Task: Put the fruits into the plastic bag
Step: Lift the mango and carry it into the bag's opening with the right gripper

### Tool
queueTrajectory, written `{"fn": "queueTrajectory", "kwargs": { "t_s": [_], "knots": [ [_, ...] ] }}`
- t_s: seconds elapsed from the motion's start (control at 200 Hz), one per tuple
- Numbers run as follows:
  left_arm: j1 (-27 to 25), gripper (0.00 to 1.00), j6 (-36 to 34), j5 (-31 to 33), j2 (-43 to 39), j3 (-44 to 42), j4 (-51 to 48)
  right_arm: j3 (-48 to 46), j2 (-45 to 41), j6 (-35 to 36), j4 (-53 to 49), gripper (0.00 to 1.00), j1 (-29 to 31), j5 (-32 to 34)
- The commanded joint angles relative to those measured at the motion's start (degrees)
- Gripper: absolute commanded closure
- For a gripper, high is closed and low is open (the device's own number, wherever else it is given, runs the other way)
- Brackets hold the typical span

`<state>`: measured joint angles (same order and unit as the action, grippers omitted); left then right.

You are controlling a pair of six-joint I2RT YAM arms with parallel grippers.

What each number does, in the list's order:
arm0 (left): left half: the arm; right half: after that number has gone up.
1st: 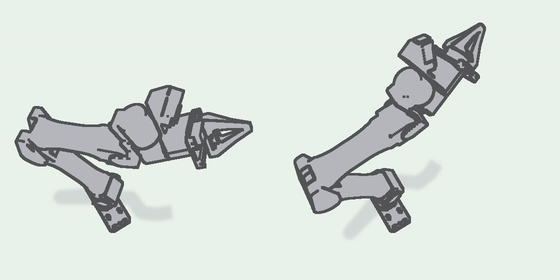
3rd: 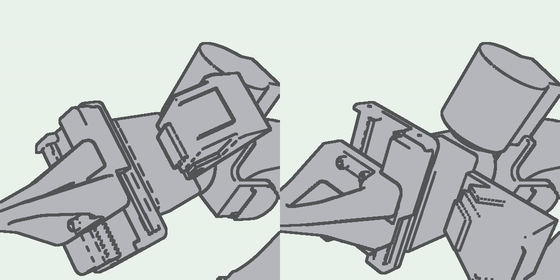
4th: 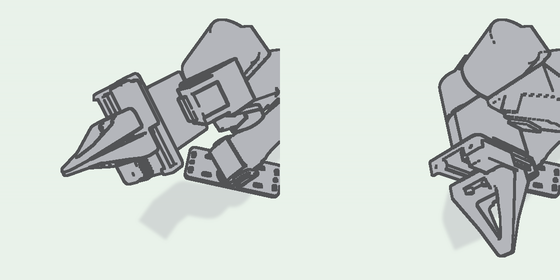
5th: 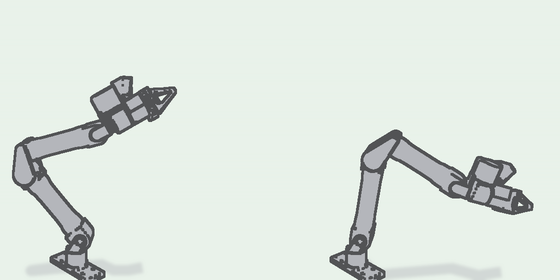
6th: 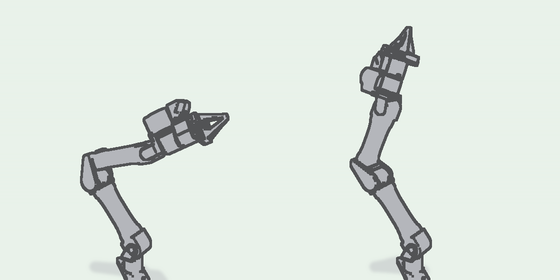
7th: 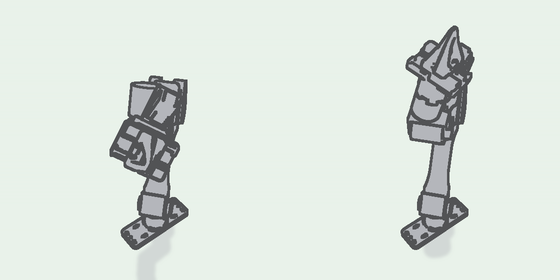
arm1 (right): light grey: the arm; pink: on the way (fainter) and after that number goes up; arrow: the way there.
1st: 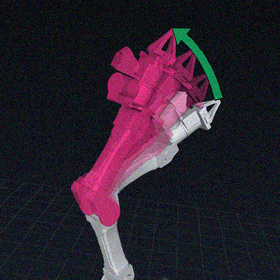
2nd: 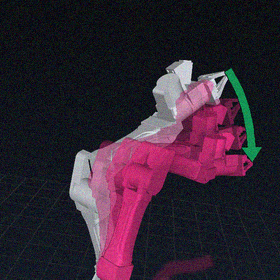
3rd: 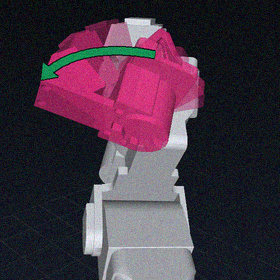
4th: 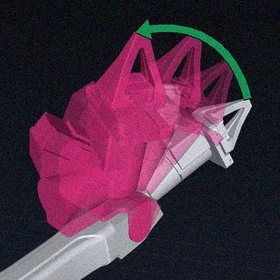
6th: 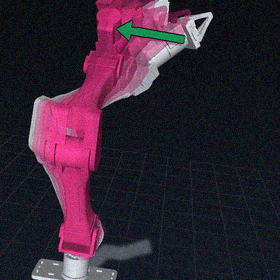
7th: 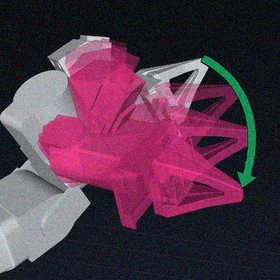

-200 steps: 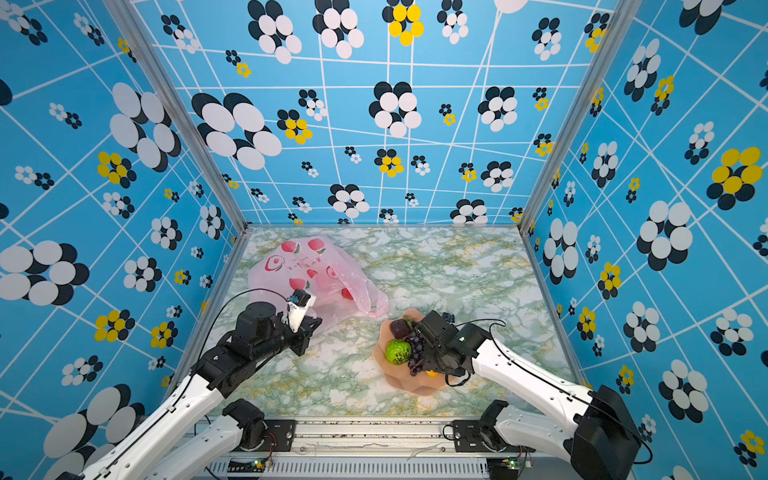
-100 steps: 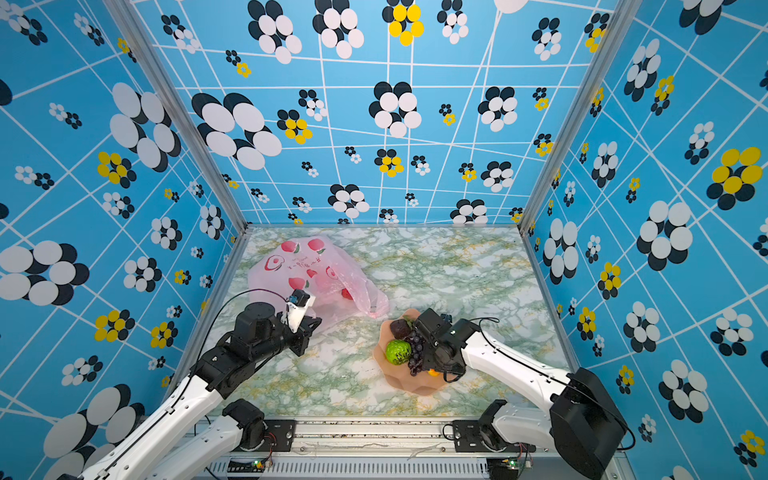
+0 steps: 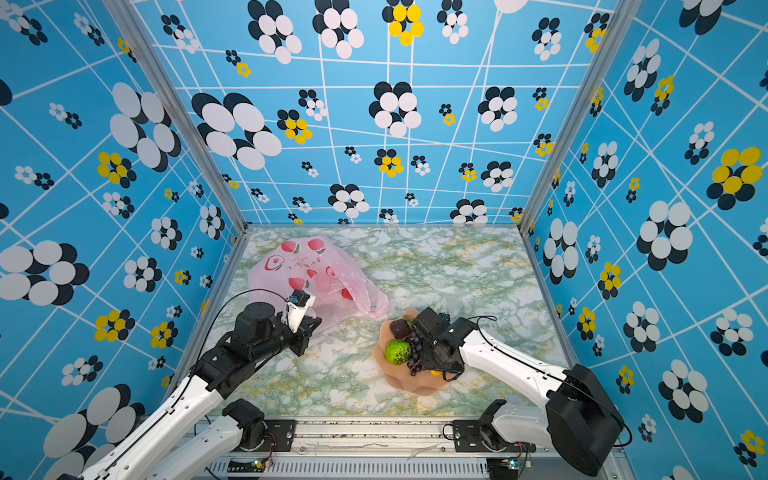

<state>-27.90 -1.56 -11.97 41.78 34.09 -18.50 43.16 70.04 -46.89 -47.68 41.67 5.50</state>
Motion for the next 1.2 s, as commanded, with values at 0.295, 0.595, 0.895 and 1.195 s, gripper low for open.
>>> {"fn": "queueTrajectory", "kwargs": {
  "t_s": [0.295,0.595,0.895,1.195],
  "knots": [
    [-0.57,1.00,1.14,-0.27,-2.79,-0.26,0.09,11.50,-9.99,2.01,7.09,0.58,-0.43,-12.18],
    [-0.49,1.00,3.34,0.67,-8.73,-0.04,-2.29,23.67,11.34,1.80,25.36,0.60,2.93,-30.53],
    [-0.49,1.00,3.34,1.32,-13.13,-2.84,0.67,41.63,35.32,2.92,28.00,0.60,7.28,-41.37],
    [-0.48,1.00,1.37,-2.91,-12.95,-3.82,1.99,51.01,48.47,0.07,27.77,0.60,7.42,-50.89]
  ]
}}
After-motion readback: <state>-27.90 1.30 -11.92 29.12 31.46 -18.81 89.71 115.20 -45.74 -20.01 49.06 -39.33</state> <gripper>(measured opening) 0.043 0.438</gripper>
